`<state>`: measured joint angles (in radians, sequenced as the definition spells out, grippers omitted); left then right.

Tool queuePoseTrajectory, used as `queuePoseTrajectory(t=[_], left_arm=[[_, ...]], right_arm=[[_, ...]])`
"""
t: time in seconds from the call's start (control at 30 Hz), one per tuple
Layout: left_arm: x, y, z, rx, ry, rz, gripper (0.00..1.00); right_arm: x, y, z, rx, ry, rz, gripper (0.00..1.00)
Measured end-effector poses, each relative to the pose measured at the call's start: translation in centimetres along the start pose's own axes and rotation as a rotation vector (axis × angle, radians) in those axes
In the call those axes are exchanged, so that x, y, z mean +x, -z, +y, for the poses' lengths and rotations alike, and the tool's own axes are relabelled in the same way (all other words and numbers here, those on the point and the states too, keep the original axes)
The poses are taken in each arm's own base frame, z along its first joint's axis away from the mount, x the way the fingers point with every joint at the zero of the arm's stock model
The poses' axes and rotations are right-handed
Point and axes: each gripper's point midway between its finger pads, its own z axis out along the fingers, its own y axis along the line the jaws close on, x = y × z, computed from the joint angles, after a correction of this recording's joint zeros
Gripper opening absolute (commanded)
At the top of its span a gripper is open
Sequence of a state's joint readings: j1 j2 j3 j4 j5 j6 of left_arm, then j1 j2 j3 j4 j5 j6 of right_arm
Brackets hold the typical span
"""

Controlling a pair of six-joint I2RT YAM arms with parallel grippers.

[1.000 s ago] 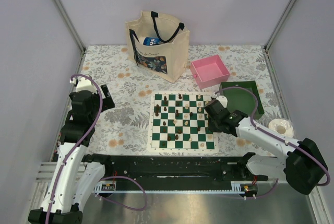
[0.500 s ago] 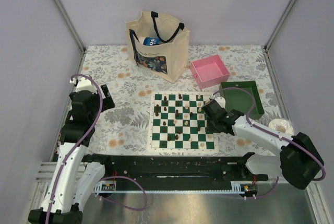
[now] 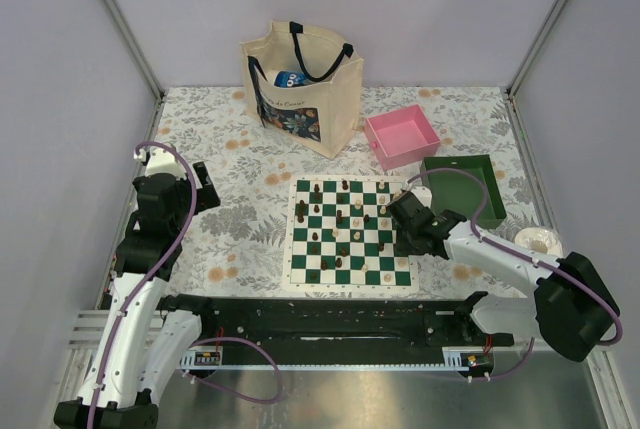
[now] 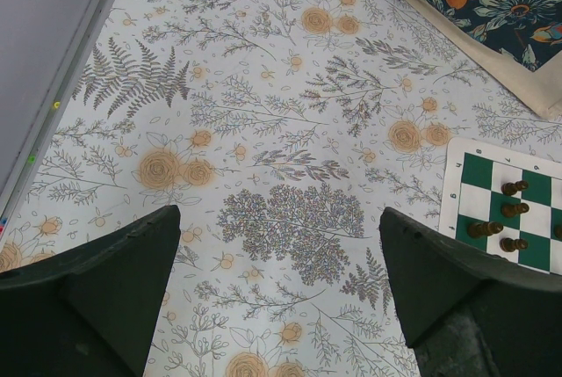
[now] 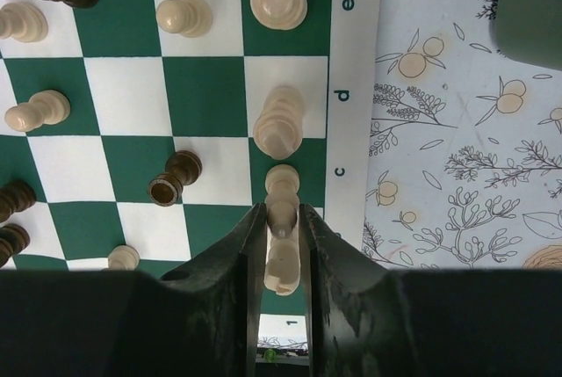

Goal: Set up the chess pieces on the board

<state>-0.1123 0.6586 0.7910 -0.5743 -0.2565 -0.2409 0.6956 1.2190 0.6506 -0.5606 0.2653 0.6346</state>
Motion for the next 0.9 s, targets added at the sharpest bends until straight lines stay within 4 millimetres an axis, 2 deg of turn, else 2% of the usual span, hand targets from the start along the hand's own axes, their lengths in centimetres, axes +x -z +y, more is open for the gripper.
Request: queuePoseTrajectory(t=[0.2,0.43,0.67,0.73,0.9], left_arm=[[0.0,0.0,0.0,-0.001,0.000,0.000,0.99],[0.0,0.0,0.0,0.000,0.000,0.000,0.99],[0.0,0.0,0.0,0.002,0.000,0.000,0.99],[0.0,0.0,0.0,0.002,0.000,0.000,0.99],[0.0,0.0,0.0,0.002,0.000,0.001,0.99]], right_arm=[[-0.2,0.5,0.4,-0.028,0.002,-0.008,0.40],[-1.9,2.5,1.5,-0.094,-0.001,-0.055,0.46],[-3.2,7.1,6.1,-0.314,0.048,-0.143,0.52],[-3.0,7.0,7.3,-0.345,0.064,-0.126,0.52],[-1.0,4.7,11.0,-0.356,0.160,-0.004,0.52]])
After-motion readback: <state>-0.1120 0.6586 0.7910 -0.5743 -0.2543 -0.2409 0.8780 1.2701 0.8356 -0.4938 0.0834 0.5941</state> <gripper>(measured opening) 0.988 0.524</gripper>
